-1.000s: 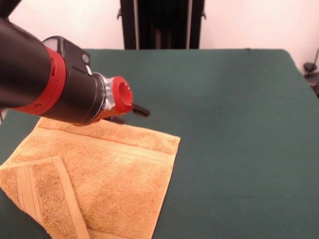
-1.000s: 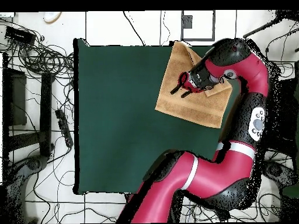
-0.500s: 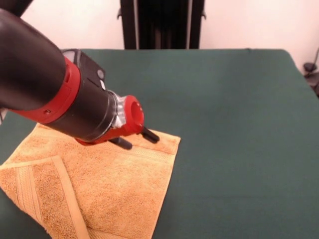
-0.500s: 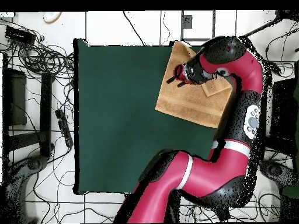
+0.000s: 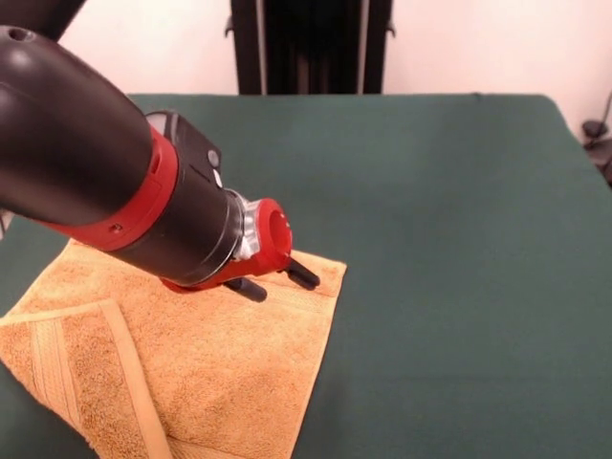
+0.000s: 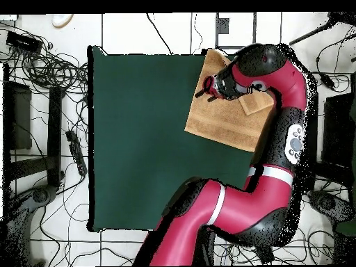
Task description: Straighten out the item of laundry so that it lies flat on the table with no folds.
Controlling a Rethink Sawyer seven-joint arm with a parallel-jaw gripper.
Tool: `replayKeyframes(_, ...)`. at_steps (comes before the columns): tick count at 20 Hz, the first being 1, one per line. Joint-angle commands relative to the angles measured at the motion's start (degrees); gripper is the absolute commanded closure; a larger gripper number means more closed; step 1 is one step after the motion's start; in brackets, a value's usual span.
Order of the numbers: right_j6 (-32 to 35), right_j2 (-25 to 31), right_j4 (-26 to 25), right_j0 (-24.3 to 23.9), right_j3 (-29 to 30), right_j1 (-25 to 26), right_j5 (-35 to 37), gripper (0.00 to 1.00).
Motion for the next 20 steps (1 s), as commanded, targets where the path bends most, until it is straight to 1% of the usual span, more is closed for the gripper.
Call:
replayKeyframes(1, 13.12, 1.49, 1.96, 3.24, 2.16, 3.68, 0.63, 0.00)
replayKeyframes(4, 11.08, 0.00, 1.72, 3.25, 0.95, 4.58, 2.66, 0.00)
replayKeyframes(7, 10.02, -0.81, 1.27, 3.16, 0.63, 4.90, 2.70, 0.00)
replayKeyframes(14, 11.15, -3.52, 1.62, 3.00, -0.37, 6.75, 3.55, 0.00)
replayKeyframes(18, 11.49, -5.77, 2.71, 3.23, -1.05, 7.50, 6.75, 0.00)
replayKeyframes(20, 10.60, -6.63, 2.83, 3.33, -1.05, 7.43, 9.44, 0.00)
